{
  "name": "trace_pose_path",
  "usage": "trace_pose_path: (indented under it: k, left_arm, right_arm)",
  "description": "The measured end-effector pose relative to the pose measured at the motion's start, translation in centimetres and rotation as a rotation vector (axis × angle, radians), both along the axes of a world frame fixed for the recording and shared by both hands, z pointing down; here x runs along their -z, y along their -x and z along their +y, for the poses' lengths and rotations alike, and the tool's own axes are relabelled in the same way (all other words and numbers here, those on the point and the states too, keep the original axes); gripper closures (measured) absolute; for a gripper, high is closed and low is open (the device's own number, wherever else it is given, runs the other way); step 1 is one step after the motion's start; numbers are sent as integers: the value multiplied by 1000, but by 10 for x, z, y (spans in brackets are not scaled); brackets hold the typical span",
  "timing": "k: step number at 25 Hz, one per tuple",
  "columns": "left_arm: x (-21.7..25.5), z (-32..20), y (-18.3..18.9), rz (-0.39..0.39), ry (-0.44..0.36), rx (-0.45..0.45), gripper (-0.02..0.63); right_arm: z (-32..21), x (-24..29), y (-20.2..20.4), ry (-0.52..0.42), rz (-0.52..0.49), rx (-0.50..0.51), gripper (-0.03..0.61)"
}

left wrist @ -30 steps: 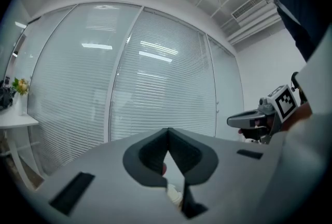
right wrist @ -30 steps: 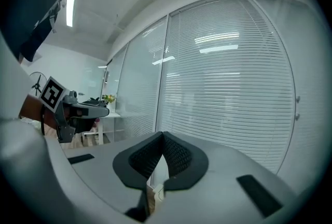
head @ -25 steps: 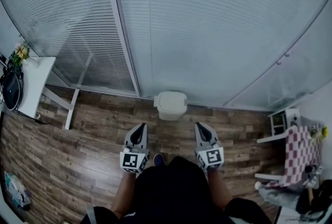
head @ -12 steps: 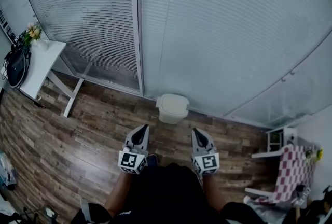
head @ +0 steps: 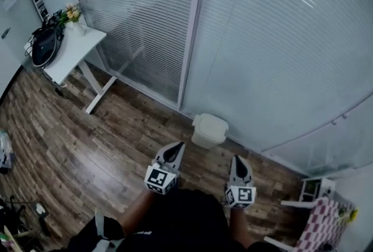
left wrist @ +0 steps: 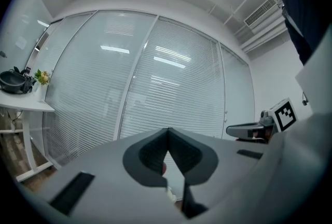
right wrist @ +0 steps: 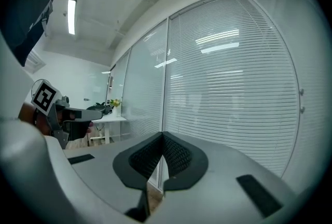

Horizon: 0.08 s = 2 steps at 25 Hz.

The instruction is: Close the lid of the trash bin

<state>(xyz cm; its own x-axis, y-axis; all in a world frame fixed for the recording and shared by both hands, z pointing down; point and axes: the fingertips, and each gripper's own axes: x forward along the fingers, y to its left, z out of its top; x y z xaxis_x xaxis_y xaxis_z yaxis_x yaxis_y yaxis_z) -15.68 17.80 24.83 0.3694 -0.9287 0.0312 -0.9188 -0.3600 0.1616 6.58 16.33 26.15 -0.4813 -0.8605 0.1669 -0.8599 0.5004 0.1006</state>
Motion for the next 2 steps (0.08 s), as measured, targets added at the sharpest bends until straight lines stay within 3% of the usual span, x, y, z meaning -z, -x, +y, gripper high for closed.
trace_pose_path:
  k: [2]
  left_arm:
    - [2, -4, -13, 4, -13, -54, 606]
  right_arm:
    - [6, 9, -15, -20, -15, -49, 575]
